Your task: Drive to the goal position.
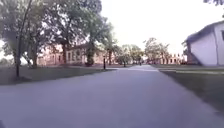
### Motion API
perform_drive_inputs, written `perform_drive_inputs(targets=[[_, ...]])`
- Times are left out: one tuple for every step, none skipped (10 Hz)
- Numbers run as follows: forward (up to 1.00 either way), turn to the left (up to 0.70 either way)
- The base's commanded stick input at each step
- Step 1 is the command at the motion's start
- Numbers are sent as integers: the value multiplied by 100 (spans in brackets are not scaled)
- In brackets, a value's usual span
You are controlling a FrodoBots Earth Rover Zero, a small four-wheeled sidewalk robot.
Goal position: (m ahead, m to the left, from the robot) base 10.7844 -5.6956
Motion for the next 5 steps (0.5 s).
perform_drive_inputs(targets=[[70,-35],[70,-35],[70,-35],[70,-1],[70,0]])
